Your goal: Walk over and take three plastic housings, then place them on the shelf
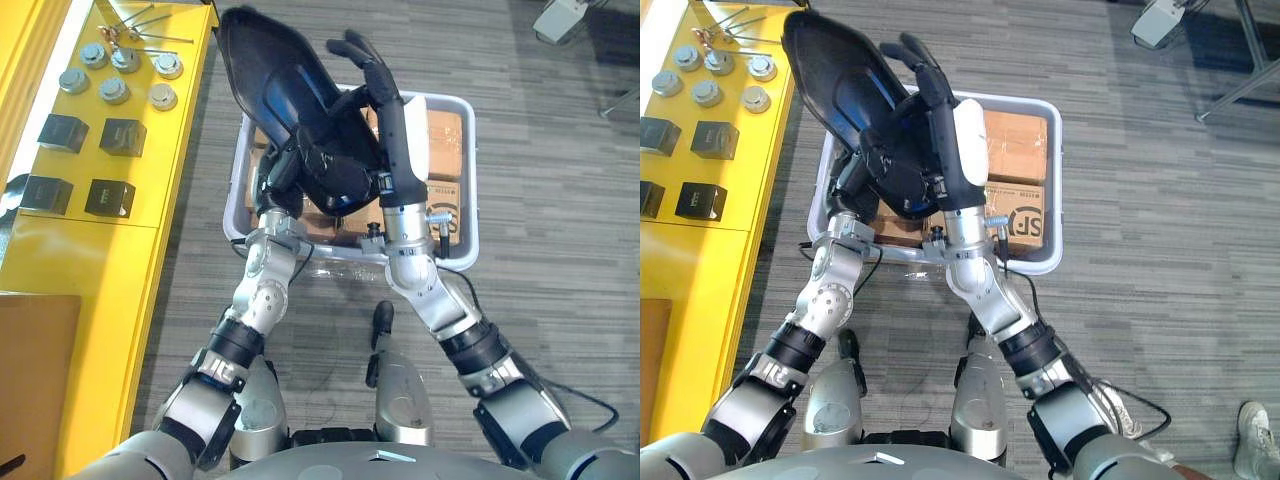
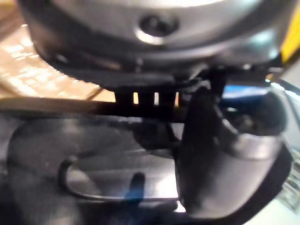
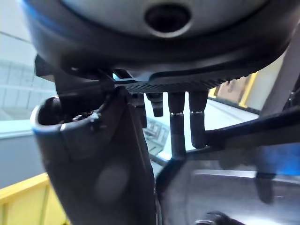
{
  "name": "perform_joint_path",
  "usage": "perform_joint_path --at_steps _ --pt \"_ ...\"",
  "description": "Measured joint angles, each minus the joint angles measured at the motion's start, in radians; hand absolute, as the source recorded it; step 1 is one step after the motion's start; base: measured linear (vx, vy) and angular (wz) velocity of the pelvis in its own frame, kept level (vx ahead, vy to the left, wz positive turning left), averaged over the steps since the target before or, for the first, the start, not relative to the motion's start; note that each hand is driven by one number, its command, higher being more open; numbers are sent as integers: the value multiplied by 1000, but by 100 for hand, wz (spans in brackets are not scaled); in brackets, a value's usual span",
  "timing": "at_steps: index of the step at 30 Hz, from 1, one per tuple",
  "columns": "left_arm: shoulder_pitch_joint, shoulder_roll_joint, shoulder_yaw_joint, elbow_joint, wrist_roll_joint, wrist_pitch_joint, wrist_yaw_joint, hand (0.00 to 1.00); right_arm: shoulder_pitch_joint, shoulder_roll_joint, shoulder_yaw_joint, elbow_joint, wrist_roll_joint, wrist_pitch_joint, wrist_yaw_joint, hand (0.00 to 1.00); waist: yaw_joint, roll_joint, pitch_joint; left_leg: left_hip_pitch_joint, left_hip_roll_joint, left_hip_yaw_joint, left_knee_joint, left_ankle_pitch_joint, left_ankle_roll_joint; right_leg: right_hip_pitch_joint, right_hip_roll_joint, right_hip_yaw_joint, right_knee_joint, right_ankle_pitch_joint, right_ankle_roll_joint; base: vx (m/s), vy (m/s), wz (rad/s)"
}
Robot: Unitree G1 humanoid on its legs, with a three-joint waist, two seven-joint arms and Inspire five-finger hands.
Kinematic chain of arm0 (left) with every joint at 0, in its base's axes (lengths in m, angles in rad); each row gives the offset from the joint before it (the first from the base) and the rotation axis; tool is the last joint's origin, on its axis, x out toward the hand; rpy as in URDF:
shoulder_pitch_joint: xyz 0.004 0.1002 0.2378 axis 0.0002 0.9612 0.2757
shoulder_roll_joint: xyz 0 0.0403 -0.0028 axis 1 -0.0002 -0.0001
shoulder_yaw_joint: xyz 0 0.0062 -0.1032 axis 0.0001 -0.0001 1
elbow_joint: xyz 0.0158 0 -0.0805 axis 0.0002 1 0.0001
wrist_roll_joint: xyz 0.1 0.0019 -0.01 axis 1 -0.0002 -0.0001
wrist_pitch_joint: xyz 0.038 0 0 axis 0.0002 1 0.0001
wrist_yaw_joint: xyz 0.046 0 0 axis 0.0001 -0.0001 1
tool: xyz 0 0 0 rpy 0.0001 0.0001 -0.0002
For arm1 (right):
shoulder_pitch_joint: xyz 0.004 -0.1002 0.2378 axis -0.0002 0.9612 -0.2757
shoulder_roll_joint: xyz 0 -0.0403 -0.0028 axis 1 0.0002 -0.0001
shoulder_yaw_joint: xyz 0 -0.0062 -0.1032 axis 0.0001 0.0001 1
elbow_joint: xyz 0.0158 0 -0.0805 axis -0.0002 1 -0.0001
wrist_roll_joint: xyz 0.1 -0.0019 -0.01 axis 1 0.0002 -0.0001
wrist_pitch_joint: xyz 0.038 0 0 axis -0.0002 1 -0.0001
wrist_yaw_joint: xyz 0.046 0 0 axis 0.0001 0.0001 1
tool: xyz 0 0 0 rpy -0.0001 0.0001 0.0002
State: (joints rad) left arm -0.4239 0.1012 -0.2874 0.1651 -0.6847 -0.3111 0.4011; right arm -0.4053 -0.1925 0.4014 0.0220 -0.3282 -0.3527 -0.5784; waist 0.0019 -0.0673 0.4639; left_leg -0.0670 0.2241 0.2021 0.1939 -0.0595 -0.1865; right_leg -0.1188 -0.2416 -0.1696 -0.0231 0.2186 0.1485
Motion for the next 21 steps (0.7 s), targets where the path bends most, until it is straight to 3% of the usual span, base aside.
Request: perform_joint_path --at_steps 2,5,9,12,16,21 --pt "37 -21 30 -40 219 -1 109 0 104 17 -38 -2 97 -4 3 100 3 0 -39 27 -3 7 -27 2 0 16 -1 -17 -6 0 0 60 23 -1" --pt "112 -47 79 -82 412 -11 224 0 259 43 -122 -22 287 -9 24 100 -5 7 -102 73 -7 22 -65 2 0 54 0 -29 -35 0 0 97 25 -5" --pt "182 -67 150 -91 618 -11 358 0 390 41 -216 -35 345 -37 27 100 -13 27 -160 113 -10 40 -95 2 0 78 0 -43 -51 0 1 50 15 -8" --pt "231 -67 179 -93 699 -11 402 0 447 38 -236 -39 345 -67 34 100 -23 38 -183 132 -10 44 -101 2 0 93 1 -45 -53 -1 1 2 0 -5" --pt "290 -63 214 -91 809 -6 410 0 529 39 -236 -70 346 -93 83 100 -31 44 -212 149 -11 57 -109 2 -3 98 1 -44 -54 -1 1 -34 -4 -8" --pt "412 -44 219 -129 817 -15 264 0 619 43 -278 -68 428 -70 181 100 -32 59 -253 158 -11 69 -112 0 -4 97 1 -41 -54 -2 2 -23 0 -7"
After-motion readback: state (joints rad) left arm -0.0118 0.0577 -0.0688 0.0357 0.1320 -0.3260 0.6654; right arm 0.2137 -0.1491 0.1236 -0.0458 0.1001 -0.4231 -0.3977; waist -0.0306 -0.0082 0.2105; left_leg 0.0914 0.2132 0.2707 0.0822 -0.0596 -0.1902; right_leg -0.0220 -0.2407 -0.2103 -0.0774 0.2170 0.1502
